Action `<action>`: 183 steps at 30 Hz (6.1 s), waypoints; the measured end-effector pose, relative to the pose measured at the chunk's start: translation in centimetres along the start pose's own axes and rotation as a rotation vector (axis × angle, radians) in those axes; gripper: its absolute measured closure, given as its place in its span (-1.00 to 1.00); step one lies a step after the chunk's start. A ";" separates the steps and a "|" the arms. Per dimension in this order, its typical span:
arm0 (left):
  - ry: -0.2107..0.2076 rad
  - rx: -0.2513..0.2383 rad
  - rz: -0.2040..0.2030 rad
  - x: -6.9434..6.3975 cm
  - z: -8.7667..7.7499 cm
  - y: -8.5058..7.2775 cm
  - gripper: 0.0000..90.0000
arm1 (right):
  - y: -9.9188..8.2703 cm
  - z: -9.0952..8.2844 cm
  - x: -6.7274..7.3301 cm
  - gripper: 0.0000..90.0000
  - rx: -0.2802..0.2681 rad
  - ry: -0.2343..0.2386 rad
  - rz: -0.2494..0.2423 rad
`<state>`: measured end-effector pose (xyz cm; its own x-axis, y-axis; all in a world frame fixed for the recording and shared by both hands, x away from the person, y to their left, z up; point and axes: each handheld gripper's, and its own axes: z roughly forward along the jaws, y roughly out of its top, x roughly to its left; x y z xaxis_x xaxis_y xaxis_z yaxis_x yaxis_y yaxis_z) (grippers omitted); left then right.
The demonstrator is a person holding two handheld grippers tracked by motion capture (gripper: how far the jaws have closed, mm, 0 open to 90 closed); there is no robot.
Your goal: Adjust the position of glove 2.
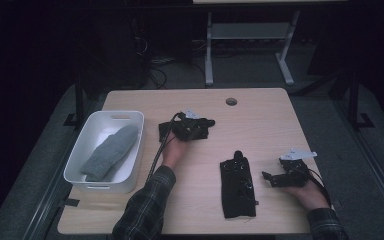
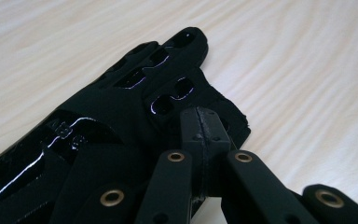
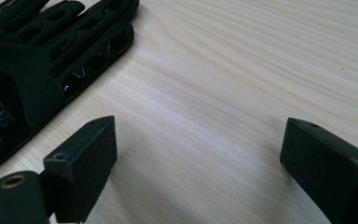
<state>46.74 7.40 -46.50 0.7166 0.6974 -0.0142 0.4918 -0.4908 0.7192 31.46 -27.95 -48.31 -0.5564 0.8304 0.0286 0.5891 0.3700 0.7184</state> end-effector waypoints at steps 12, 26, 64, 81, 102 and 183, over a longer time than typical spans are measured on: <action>-0.087 -0.003 0.057 -4.3 1.4 1.7 0.99 | 0.0 0.0 0.0 -0.77 -0.001 0.000 -0.001; 0.037 -0.017 0.026 1.5 -1.8 3.2 0.99 | 0.0 0.0 0.0 -0.77 -0.001 0.000 -0.001; -0.050 0.139 0.008 -1.7 -5.3 -3.7 0.99 | 0.1 0.1 0.0 -0.77 0.001 0.001 0.001; -0.117 0.154 0.033 -4.4 -8.8 -7.0 0.99 | 0.1 0.1 0.0 -0.77 -0.001 0.000 -0.003; -0.111 0.072 0.057 -3.5 -7.1 -5.0 0.99 | 0.1 0.1 0.0 -0.77 -0.001 0.003 0.001; -0.173 0.105 0.049 -9.0 -9.3 -8.7 0.75 | 0.5 -0.5 0.8 -0.41 0.024 0.019 -0.006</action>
<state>31.42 10.19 -46.17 0.8111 0.5751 -0.1065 0.4961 -0.5801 0.6461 31.00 -27.32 -47.61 -0.5707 0.8203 0.0372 0.5993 0.3851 0.7018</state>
